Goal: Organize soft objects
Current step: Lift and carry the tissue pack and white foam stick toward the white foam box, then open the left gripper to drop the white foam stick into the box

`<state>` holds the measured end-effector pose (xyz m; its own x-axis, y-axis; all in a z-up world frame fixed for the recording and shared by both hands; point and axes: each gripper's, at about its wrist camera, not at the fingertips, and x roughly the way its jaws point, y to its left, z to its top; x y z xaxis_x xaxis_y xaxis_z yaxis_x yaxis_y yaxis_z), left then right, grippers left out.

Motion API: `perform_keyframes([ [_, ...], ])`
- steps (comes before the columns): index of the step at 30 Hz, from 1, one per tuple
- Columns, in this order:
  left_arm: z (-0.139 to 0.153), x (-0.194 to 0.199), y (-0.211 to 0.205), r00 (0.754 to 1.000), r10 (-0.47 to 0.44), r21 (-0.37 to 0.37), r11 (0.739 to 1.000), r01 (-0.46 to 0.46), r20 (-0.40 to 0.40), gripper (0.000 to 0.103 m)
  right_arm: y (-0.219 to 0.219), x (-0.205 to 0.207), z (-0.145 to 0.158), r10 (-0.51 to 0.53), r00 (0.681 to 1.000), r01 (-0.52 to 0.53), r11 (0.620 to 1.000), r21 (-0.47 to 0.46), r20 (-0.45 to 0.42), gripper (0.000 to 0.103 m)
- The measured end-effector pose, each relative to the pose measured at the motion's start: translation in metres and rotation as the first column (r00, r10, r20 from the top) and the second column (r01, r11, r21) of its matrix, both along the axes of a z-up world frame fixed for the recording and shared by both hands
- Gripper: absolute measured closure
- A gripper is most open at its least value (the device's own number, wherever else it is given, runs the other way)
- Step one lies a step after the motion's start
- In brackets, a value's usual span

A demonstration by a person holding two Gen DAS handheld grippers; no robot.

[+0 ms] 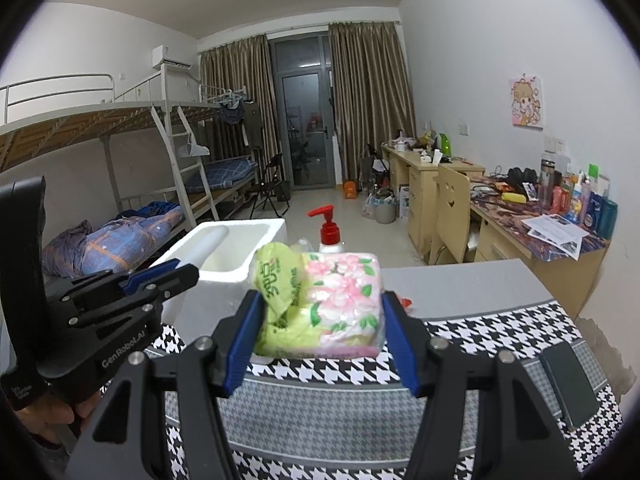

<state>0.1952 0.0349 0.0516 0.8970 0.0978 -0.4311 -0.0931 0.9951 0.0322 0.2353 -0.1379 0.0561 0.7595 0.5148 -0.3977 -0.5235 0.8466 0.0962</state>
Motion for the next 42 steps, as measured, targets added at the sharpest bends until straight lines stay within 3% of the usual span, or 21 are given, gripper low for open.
perform_keyframes([
  [27,0.006,0.034,0.059,0.992,0.125,0.01,0.992,-0.125,0.013,0.087,0.071,0.041,0.015,0.083,0.996,-0.083,0.996,-0.026,-0.025,0.039],
  [42,-0.004,0.054,0.081,0.988,0.151,-0.007,0.989,-0.151,-0.022,0.087,0.107,0.06,0.013,0.102,0.993,-0.105,0.993,-0.059,-0.055,0.039],
])
